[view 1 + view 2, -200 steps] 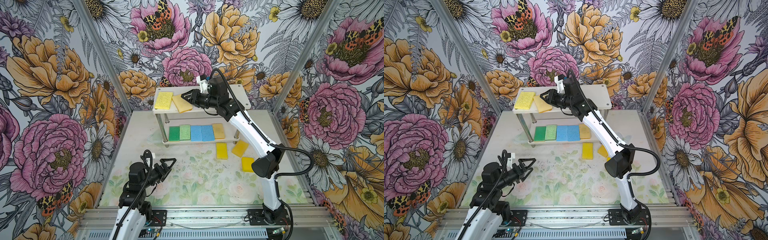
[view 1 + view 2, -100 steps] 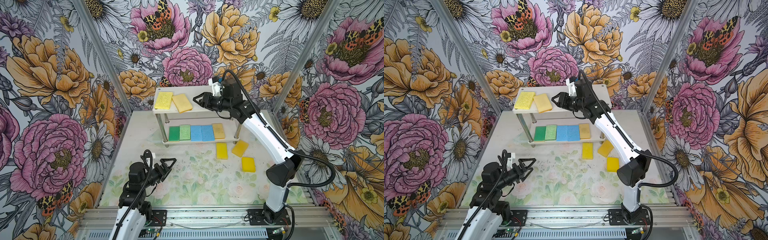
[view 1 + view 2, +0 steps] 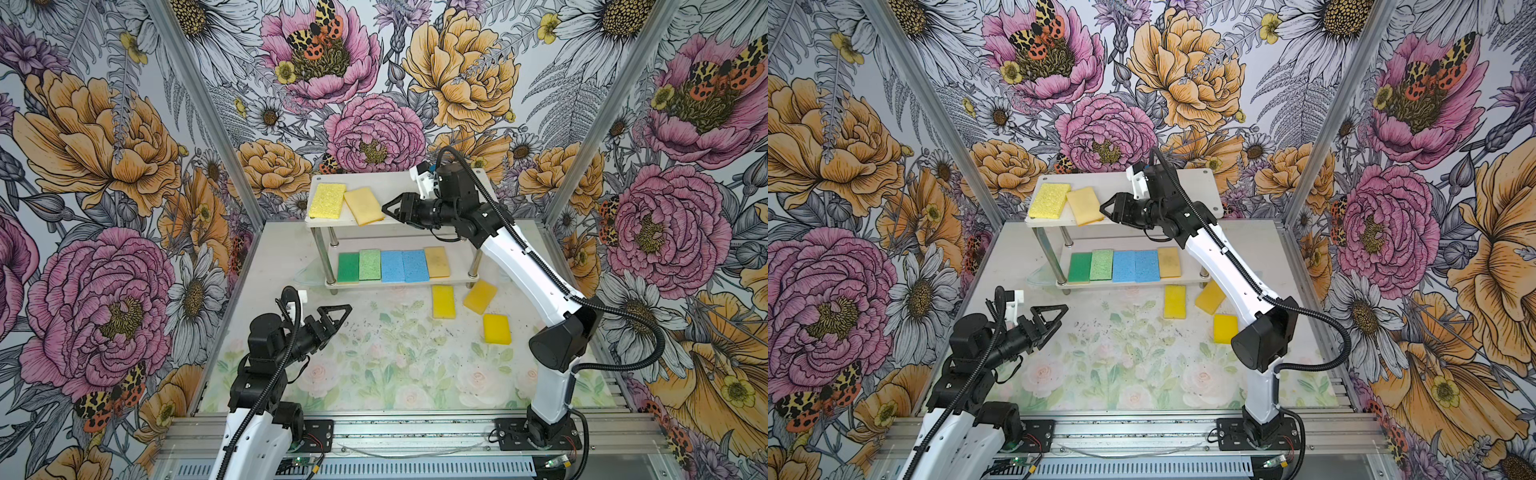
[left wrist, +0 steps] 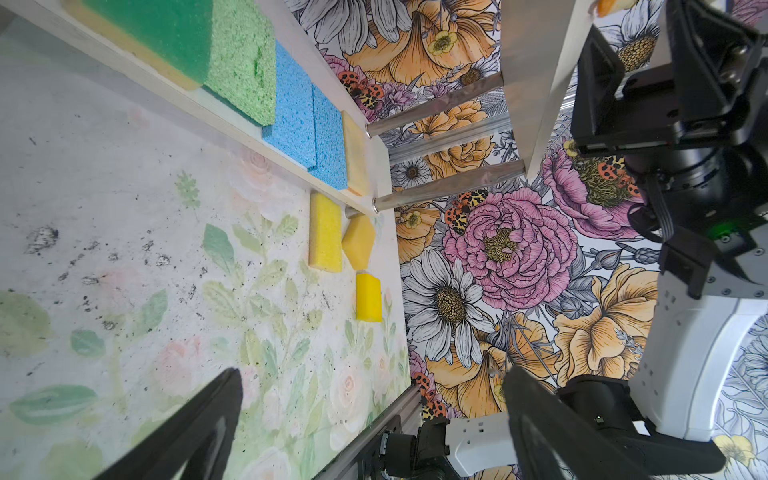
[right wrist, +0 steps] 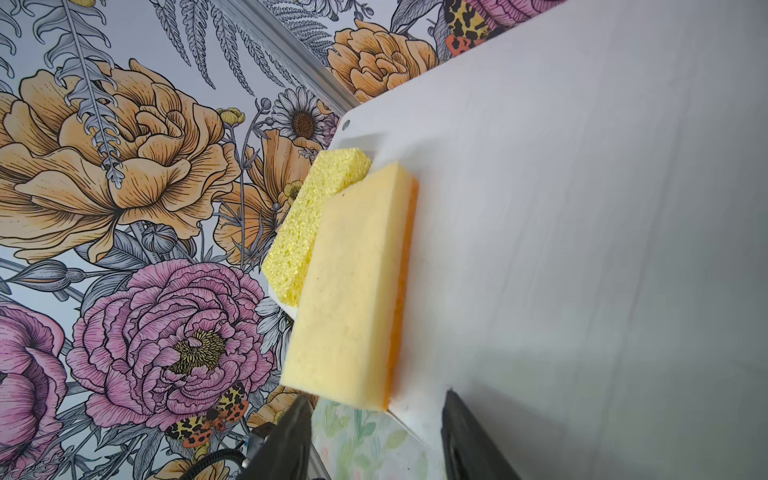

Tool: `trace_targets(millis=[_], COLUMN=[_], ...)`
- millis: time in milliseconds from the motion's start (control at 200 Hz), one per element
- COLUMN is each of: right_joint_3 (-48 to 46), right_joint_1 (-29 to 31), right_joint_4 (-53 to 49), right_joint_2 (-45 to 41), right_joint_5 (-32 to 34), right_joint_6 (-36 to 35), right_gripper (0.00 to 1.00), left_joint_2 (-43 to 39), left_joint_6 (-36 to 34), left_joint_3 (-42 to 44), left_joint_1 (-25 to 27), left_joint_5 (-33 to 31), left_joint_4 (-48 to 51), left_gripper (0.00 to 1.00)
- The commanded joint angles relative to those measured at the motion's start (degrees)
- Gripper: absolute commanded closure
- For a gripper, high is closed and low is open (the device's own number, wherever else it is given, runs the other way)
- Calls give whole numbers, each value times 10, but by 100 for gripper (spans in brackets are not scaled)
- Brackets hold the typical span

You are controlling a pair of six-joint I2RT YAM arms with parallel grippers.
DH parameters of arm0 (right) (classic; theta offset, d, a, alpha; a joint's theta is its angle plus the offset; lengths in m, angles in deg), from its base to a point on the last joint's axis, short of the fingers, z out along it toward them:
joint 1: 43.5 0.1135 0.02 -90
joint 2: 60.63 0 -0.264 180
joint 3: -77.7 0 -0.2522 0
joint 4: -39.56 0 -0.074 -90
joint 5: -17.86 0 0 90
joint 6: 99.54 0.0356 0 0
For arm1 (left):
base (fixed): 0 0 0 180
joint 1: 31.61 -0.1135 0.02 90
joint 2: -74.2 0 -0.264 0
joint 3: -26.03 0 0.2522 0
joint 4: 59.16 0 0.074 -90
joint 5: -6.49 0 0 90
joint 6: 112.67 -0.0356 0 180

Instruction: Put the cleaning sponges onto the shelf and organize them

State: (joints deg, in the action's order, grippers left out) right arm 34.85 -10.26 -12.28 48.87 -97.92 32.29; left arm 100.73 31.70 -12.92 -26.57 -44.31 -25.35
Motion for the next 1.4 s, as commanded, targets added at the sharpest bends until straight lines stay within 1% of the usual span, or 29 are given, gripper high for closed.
trace_targets(millis=[0, 180, 230, 270, 360, 425, 665, 820, 860, 1025, 1171, 1331, 1396], right_joint_3=[27, 48, 51, 50, 48, 49, 71, 73, 66, -12, -90, -169, -198], right_joint_1=[12, 27, 32, 35, 43, 49, 54, 57, 57, 56, 53, 44, 37], right_joint_4=[-6, -6, -6, -6, -5, -6, -6, -6, -6, -4, -3, -2, -2], right_joint_2=[21, 33, 33, 32, 28, 28, 48, 47, 39, -34, -101, -163, -188], right_joint_5=[-19, -21, -19, -17, -12, -12, -15, -13, -8, 44, 81, 96, 98], right_joint_6=[-11, -9, -9, -9, -8, -9, -5, -6, -8, -27, -38, -46, -47], right_gripper=[48, 48, 48, 48, 48, 48, 48, 48, 48, 48, 48, 47, 47], left_joint_2=[0, 26, 37, 46, 73, 96, 171, 213, 223, 261, 292, 332, 344], left_joint_6=[-16, -31, -36, -41, -52, -64, -94, -89, -85, -44, -1, 35, 49], left_joint_3=[-12, -47, -59, -69, -96, -118, -191, -220, -229, -254, -265, -281, -286], left_joint_1=[5, 3, 2, -1, -8, -12, -22, -24, -24, -16, 13, 59, 71], left_joint_5=[7, 1, -4, -11, -20, -24, -40, -41, -41, -38, -57, -82, -94], left_joint_4=[16, 16, 20, 23, 23, 23, 11, -17, -24, -82, -140, -193, -211], left_gripper=[1, 3, 5, 8, 21, 27, 35, 37, 38, 52, 56, 62, 66])
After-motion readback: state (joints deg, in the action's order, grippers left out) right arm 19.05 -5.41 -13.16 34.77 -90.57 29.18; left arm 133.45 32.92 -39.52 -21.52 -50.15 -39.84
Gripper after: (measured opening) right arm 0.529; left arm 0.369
